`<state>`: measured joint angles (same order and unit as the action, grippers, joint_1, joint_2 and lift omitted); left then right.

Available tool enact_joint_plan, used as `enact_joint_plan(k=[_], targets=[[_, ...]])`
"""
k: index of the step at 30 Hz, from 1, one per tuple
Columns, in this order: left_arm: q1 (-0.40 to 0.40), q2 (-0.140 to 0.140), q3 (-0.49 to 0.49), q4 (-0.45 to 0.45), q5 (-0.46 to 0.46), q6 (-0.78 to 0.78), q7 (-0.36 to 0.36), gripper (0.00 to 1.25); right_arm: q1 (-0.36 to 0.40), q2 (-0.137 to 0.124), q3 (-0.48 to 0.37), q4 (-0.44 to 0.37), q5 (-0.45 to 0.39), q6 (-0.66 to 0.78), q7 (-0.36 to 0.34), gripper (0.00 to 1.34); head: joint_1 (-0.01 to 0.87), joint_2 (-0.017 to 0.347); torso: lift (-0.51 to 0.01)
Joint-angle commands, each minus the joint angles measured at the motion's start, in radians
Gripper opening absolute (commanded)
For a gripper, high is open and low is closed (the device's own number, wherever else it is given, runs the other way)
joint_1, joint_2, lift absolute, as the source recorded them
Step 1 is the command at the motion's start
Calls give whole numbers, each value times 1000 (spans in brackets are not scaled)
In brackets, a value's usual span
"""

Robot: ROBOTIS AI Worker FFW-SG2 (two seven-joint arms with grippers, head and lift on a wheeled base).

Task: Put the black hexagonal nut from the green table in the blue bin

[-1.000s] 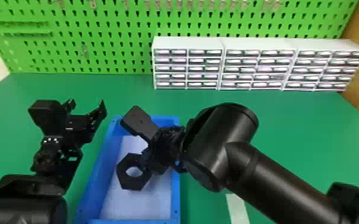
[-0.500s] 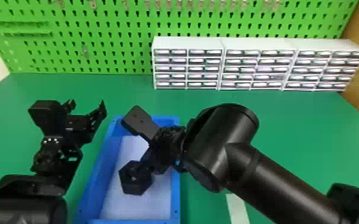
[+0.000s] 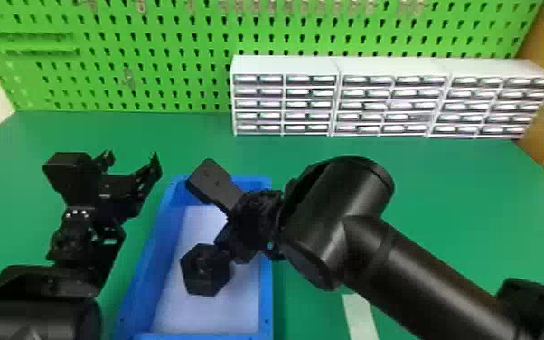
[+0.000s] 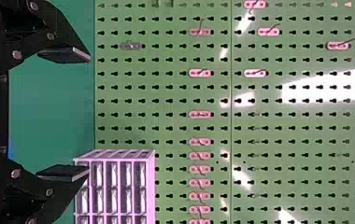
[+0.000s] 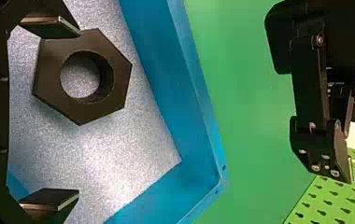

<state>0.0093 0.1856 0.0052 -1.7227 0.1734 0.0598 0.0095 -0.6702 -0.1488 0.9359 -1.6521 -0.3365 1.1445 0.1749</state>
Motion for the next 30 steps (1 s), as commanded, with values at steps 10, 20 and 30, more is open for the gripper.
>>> enact_joint_plan(k=[10,20,30], targets=[[1,0,1,0,0,0,0,841,47,-2,-152,-98,82,26,58,1239,686,52,-97],[0,0,-2,0,0,0,0,841,119,8,-333,-184,206,26,110,1239,686,52,-97],[-2,0,-4,0,0,0,0,841,188,11,-476,-227,234,-57,115,1239,686,52,-97]])
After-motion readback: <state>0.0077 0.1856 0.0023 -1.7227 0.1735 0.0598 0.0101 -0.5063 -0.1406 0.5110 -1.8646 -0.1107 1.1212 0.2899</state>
